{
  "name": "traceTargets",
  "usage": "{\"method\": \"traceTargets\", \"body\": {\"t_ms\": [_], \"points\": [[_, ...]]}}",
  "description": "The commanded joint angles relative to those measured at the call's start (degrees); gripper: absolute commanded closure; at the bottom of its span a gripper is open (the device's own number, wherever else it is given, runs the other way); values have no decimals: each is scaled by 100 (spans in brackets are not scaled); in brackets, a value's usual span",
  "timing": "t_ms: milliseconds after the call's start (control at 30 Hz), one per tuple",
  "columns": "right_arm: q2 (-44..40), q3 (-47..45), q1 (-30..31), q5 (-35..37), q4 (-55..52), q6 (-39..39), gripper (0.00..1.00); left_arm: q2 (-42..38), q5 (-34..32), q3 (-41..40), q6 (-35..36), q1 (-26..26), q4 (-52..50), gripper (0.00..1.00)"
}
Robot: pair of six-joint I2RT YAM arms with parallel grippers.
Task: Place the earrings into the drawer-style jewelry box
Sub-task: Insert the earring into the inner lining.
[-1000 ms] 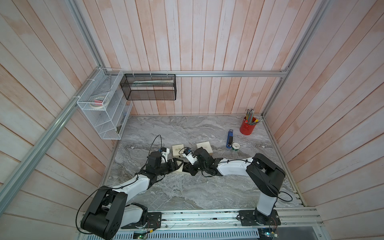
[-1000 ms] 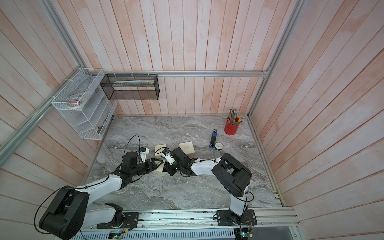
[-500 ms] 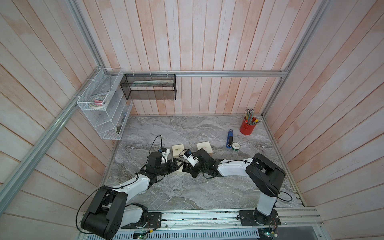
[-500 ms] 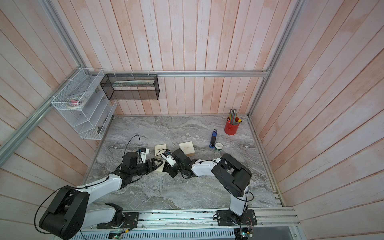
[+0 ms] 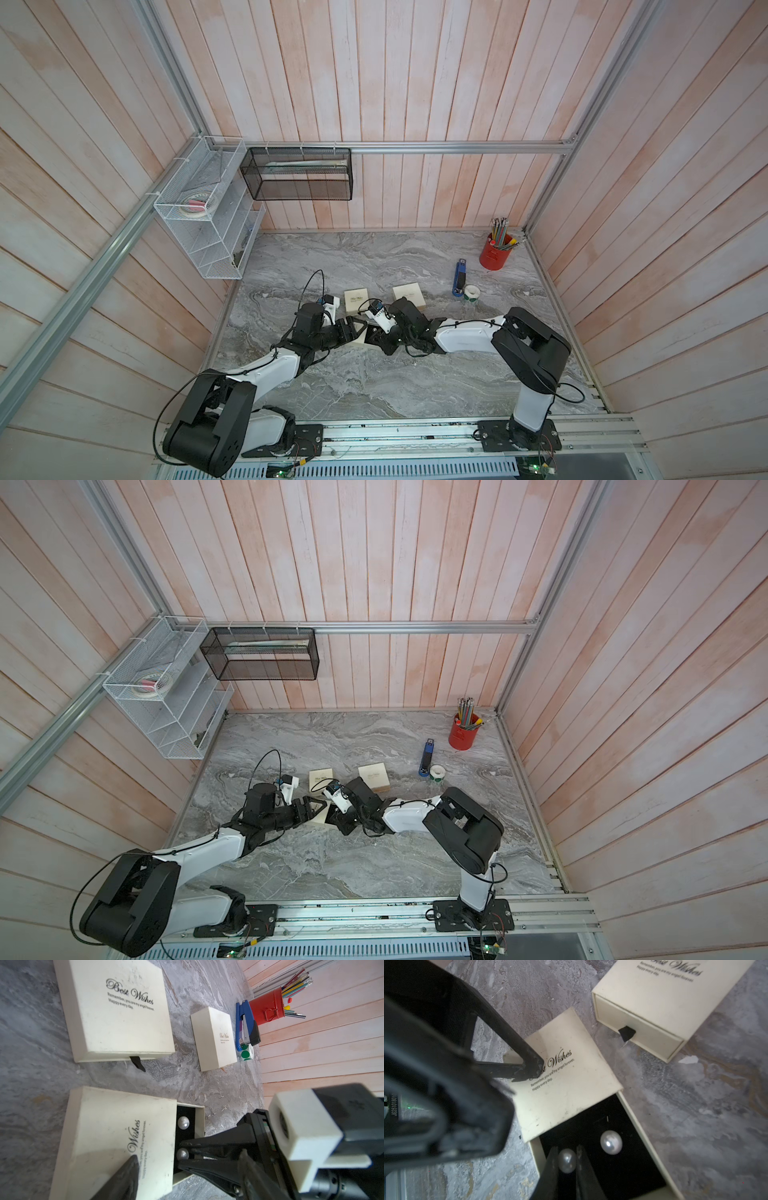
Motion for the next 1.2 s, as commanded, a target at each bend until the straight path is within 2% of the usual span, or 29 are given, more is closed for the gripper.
{"method": "traceTargets", "body": {"t_ms": [0,200,600,700,833,1100,1167], "points": [[-57,84,0,139,-405,-48,83,85,51,96,120,31,-92,24],[-164,265,4,121,-472,-29,71,12,51,150,153,35,-154,24],[-620,403,-98,76,-532,84,70,-297,-15,353,209,29,-353,24],[-666,370,-131,115,-533,103,73,-324,-44,402,244,36,-430,24],[-683,330,-163,242,-662,221,82,-418,-191,445,310,29,-594,24],[-940,64,-511,651,-1537,826,92,-658,-978,728,717,229,-1498,23],[-898,89,-614,599,-1799,893,99,-580,-991,747,763,307,-1534,21]]}}
